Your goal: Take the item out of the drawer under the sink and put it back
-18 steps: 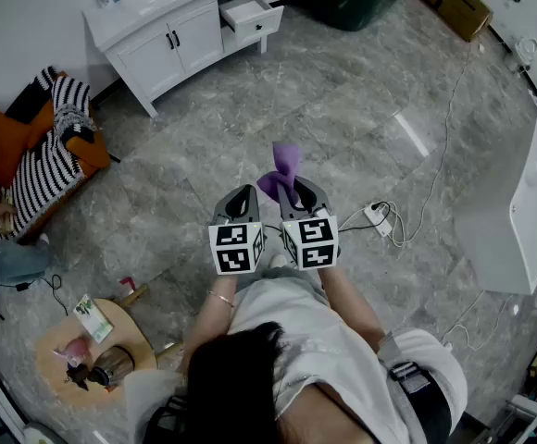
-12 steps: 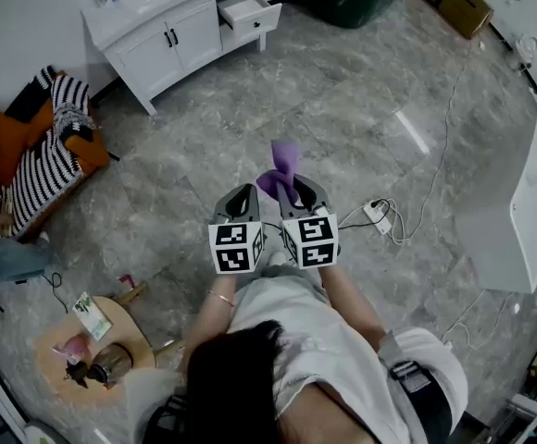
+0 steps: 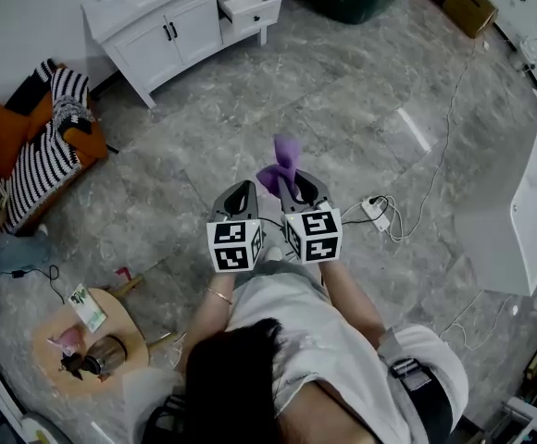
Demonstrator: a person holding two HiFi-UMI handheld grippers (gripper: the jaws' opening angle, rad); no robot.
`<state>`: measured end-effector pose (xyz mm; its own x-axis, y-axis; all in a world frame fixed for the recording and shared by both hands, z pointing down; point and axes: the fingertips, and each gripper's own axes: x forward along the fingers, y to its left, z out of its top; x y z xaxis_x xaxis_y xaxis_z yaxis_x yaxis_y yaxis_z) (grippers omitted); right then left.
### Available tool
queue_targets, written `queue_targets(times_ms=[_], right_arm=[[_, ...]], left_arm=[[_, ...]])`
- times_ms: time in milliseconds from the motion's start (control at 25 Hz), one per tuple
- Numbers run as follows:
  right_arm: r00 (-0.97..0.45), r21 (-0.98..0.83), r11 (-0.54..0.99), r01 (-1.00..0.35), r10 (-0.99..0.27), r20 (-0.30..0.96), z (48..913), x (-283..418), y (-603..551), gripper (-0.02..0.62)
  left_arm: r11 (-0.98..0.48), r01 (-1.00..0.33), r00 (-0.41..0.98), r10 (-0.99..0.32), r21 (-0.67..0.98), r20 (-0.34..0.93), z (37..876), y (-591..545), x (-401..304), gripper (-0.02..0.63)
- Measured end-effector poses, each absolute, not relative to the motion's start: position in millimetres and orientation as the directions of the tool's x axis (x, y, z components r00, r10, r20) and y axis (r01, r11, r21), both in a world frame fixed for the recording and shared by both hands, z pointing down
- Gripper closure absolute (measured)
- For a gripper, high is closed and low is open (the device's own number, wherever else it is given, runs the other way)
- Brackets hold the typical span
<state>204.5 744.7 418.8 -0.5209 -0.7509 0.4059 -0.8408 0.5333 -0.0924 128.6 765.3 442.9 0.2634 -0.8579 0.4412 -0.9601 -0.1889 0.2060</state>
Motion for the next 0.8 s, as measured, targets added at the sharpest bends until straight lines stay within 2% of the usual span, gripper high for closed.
queue_targets(times_ms=[280, 800], right_arm=[[-0.528, -0.102, 0.539, -0.836, -0.740, 0.417, 424.7, 206.6, 738.1, 0.517], [-0.468, -0.074, 0.480, -0.874, -0.791, 0.393, 417.0, 204.4, 665.0, 0.517]], left_arm=[[-0.185, -0.960, 0.262, -0.859, 0.210, 0.440, 446.0, 752.8, 130.4, 0.603], [-0.246, -0.945, 0.317, -0.846, 0.214, 0.429, 448.7, 680.8, 126.7, 0.603]])
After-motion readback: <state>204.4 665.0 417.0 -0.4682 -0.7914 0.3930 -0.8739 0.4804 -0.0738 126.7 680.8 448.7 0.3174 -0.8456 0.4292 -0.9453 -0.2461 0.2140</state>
